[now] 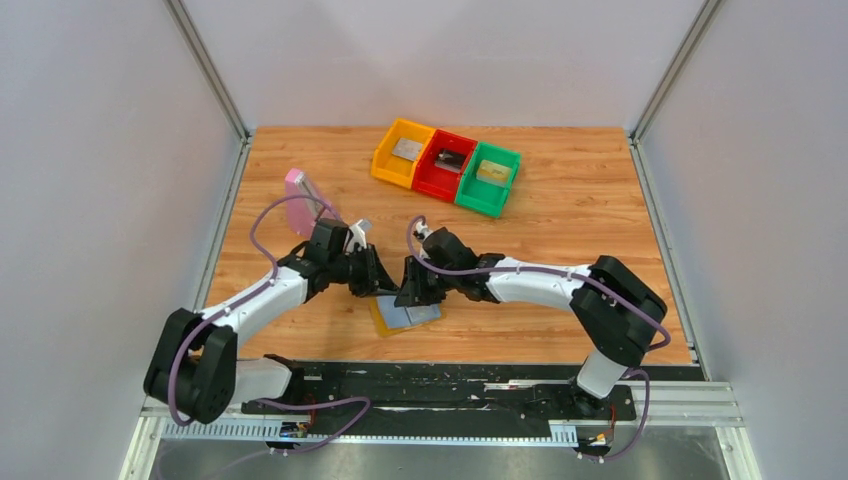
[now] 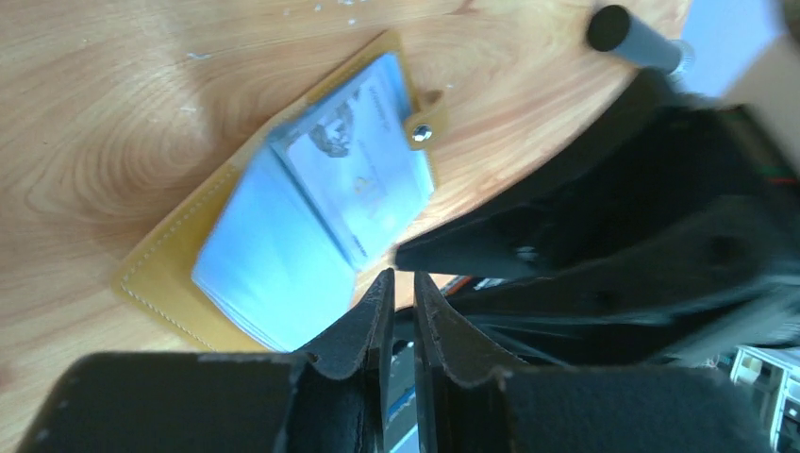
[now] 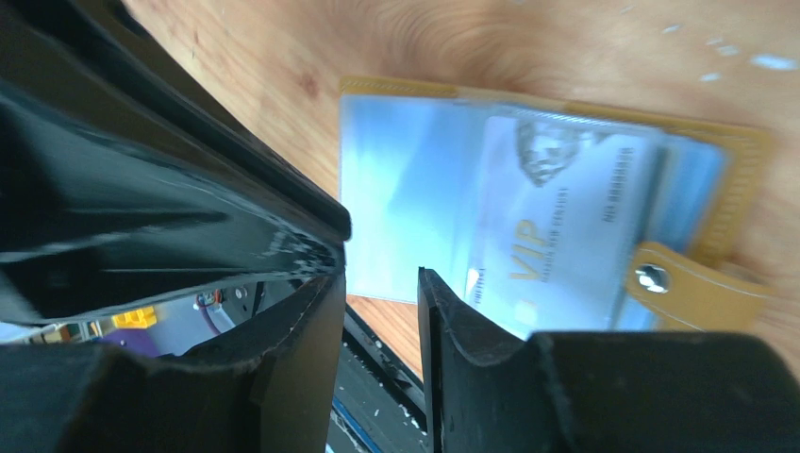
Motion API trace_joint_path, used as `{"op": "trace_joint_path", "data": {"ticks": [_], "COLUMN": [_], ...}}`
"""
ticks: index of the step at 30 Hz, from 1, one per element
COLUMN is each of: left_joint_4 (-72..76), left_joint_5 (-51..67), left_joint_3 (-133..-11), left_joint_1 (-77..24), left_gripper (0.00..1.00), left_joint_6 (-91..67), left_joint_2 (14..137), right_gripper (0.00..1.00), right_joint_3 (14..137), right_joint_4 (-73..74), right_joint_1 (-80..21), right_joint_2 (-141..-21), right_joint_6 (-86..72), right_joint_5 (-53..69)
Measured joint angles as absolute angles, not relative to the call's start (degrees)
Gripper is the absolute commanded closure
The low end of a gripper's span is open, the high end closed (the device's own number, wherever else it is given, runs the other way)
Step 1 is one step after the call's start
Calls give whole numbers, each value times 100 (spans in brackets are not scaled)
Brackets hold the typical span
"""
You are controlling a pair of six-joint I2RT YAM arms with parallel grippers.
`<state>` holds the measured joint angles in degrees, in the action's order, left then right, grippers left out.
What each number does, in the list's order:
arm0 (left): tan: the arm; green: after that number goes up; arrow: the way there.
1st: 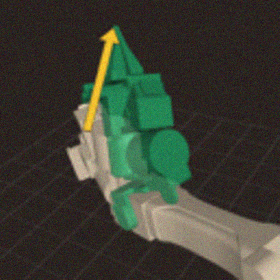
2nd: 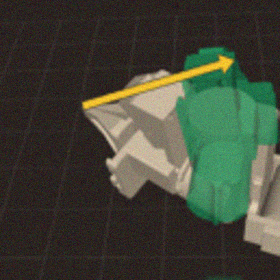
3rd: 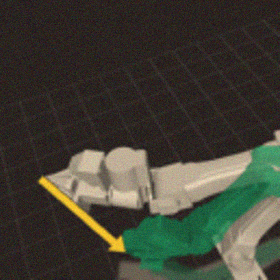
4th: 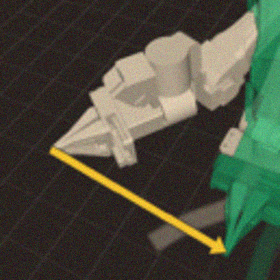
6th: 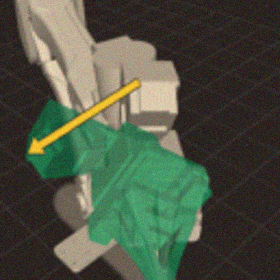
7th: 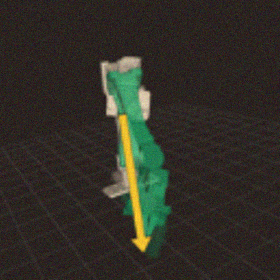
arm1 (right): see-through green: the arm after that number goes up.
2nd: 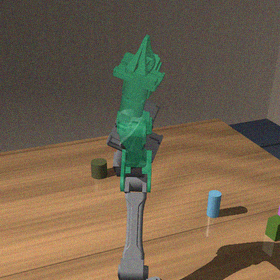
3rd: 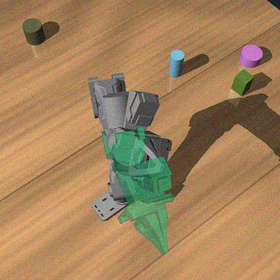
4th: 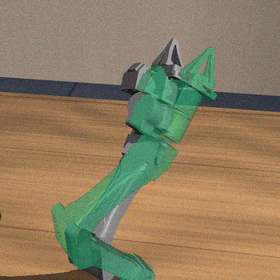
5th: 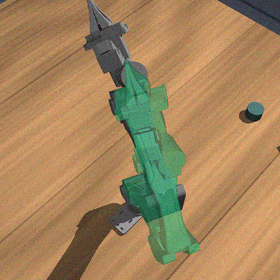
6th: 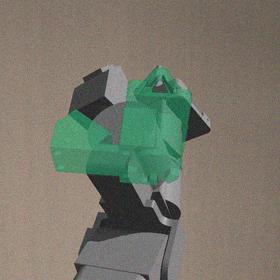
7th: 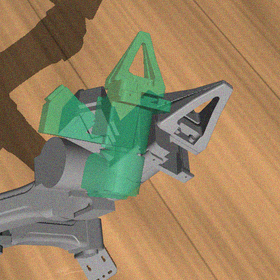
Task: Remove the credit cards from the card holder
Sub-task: Remove the credit card from the card holder.
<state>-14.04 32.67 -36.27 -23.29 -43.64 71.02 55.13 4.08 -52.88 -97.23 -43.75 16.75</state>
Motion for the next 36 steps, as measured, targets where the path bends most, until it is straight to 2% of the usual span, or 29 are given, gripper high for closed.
{"op": "trace_joint_path", "data": {"ticks": [10,23,30,36], "left_joint_4": [-727,-5,191,617], "left_joint_5": [3242,3070,2987,3026], "left_joint_3": [-3072,-2842,-2838,-2687], "left_joint_1": [-2453,-2462,-2462,-2462], "left_gripper": [78,73,72,73], "left_joint_6": [-4462,-4447,-4418,-4471], "left_joint_2": [7723,8038,8040,8149], "right_gripper": [65,62,70,74], "right_joint_3": [5378,5771,5739,5575], "right_joint_4": [694,1066,1041,836], "right_joint_1": [-4838,-4755,-4755,-4742], "right_joint_2": [-9539,-10147,-10149,-10103], "right_joint_6": [-4097,-3632,-3627,-3697], "right_joint_5": [1260,781,687,692]}}
